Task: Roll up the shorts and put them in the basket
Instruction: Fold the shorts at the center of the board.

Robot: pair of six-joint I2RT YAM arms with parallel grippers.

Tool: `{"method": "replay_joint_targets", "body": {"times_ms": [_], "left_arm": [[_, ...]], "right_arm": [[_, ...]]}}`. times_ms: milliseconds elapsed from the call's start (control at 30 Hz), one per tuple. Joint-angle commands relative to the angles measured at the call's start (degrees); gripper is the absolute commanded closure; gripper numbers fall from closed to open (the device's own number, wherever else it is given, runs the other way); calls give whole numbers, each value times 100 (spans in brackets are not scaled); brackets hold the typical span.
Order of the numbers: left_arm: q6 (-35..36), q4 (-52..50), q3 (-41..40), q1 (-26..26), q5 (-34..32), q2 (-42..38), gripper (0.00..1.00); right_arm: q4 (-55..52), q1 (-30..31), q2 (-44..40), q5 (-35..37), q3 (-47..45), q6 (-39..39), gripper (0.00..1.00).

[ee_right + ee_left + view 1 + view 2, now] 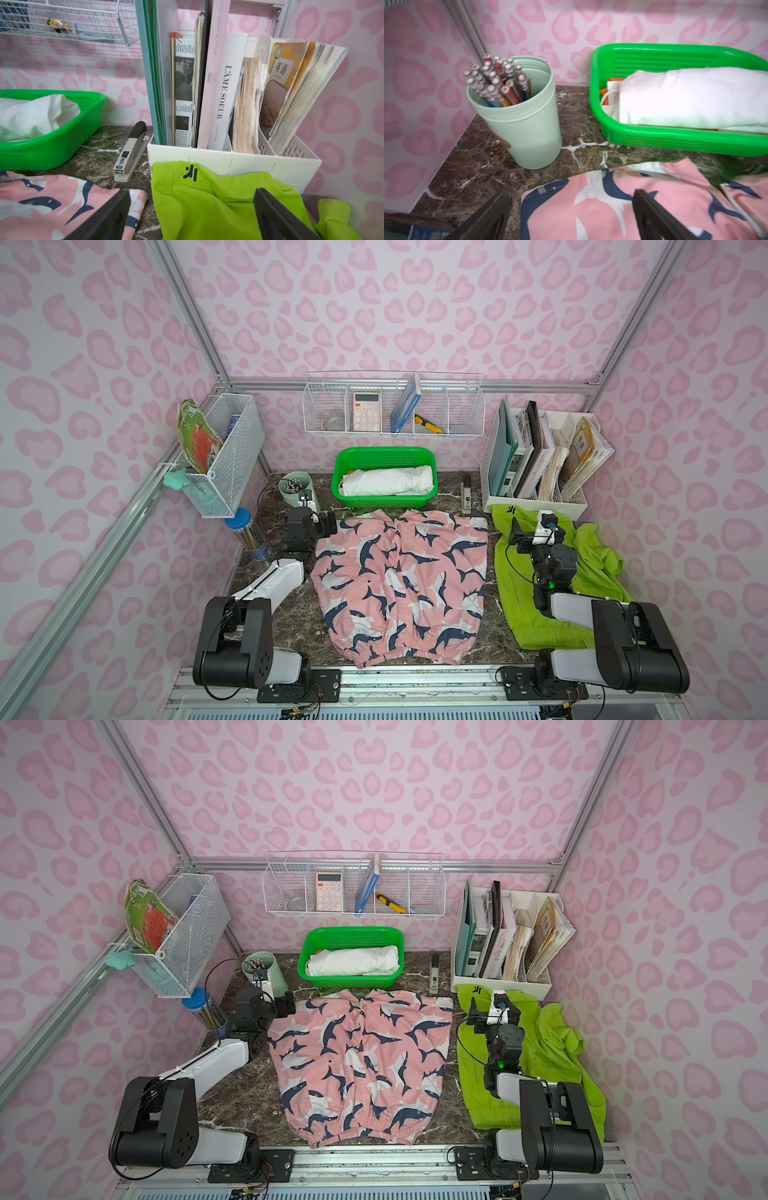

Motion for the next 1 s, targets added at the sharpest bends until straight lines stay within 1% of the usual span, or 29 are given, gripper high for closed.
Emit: {"method": "replay_joint_targets", "body": {"times_ms": [0, 100, 167, 233, 267, 333, 400, 500, 567, 633, 700, 833, 967], "left_arm": [[11, -870, 390, -420, 211, -191, 3], [-1, -1535, 863, -1037, 363, -137, 3], [-88, -1874, 1113, -1437, 474, 20, 4], [-207, -1950, 1220, -1793, 566, 165, 3], [-265, -2142, 1256, -1988, 592, 236, 3], [-317, -2419, 1406, -2346, 796, 381, 3], [-313, -2639, 1538, -2769, 810, 479, 2], [-481, -2685, 1552, -3364, 954, 632, 2], [-456, -2871, 1671, -3807, 945, 809, 2], [-323, -3191, 1853, -4249, 650, 1002, 2], [-304, -3307, 1948, -4615, 521, 1157, 2], [-502, -3360, 2173, -5226, 538, 1490, 2], [-554, -3346, 2375, -5693, 837, 1882, 3]], "right_arm": [[-1338, 51, -150, -237, 430, 207, 6], [-2254, 261, -101, -249, 949, 160, 6], [-2885, 477, 23, -42, 1322, 42, 7], [-3363, 639, 139, 196, 1648, -36, 7], [-3656, 681, 207, 193, 1819, -37, 7], [-4134, 695, 323, 82, 2122, 38, 8], [-4693, 691, 481, -159, 2476, 71, 8], [-5657, 707, 748, -379, 3059, 197, 8], [-6048, 710, 941, -501, 3300, 307, 9], [-6294, 719, 1037, -684, 3425, 319, 12], [-6375, 760, 1037, -761, 3387, 378, 12], [-6428, 760, 1017, -908, 3235, 553, 14], [-6410, 778, 1009, -1142, 3078, 668, 16]]}}
